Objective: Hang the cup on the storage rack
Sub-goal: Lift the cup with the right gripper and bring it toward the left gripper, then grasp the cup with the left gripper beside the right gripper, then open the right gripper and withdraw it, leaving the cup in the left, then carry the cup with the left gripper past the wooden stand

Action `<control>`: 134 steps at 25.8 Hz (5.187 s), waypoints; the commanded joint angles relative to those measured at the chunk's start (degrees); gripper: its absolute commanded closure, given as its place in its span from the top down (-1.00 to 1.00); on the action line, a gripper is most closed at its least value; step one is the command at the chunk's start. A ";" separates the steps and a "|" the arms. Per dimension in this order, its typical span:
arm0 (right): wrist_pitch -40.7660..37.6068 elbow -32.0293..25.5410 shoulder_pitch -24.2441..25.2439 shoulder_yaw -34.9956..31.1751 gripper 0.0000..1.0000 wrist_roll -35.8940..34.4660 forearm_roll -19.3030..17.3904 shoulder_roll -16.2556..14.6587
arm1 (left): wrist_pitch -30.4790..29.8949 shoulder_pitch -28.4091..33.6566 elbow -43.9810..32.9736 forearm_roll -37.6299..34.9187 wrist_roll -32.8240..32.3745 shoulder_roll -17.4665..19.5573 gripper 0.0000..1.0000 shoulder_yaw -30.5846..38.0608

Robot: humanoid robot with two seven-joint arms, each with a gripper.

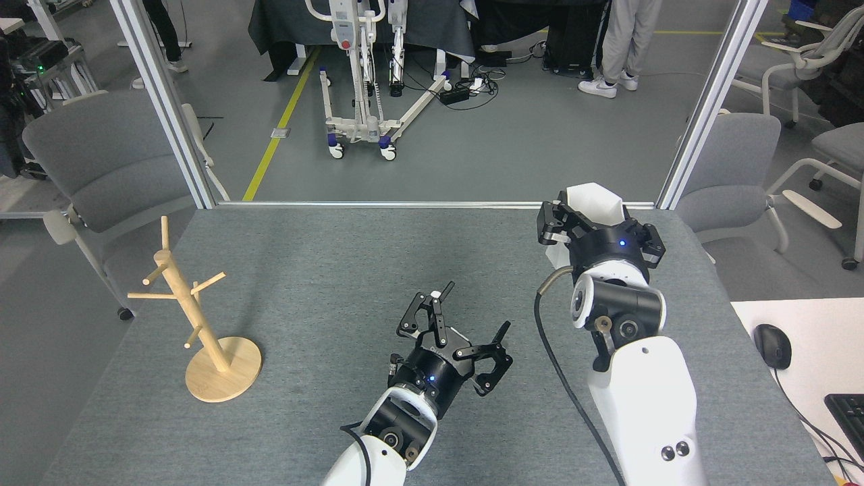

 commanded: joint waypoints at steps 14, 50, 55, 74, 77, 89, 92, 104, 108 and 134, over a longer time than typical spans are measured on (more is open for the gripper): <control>3.94 1.24 1.31 7.71 -0.92 5.57 1.17 3.02 | -6.78 -6.90 3.59 9.58 -8.56 -0.28 0.98 -2.61; 3.24 2.03 5.00 13.25 -0.30 5.57 1.00 7.94 | -12.58 -11.65 9.74 13.80 -16.12 -0.28 -1.00 -3.49; 2.98 2.91 5.00 12.63 0.99 4.78 0.82 8.03 | -12.49 -11.65 9.74 13.80 -16.12 -0.28 -1.00 -3.49; -6.07 4.23 4.91 8.32 0.99 -26.07 -13.59 7.85 | -11.88 -11.38 11.33 13.71 -15.95 -0.19 -1.00 -3.14; -7.83 4.32 4.91 6.04 0.99 -31.78 -15.87 7.50 | -11.70 -10.86 10.98 13.45 -15.95 -0.10 -1.00 -3.05; -29.19 18.56 5.09 -23.05 0.99 -57.19 -17.63 1.08 | -10.47 1.27 -4.76 12.13 -16.47 5.09 -1.00 0.37; -38.94 24.00 6.05 -26.66 0.99 -57.45 -15.79 -2.87 | -11.00 6.55 -13.10 12.13 -15.86 10.27 -1.00 3.10; -48.35 25.33 18.45 -28.85 0.99 -56.92 -0.85 -4.72 | -13.02 20.70 -23.83 12.13 -5.22 22.84 -1.00 16.28; -48.35 20.49 22.93 -28.50 0.99 -52.00 -1.02 -4.81 | -13.11 22.54 -23.83 12.13 -2.85 24.07 -1.00 20.94; -37.54 5.99 26.80 -23.41 0.99 -39.17 -0.32 3.63 | -33.85 29.22 -23.13 14.33 -0.39 21.17 -1.00 53.46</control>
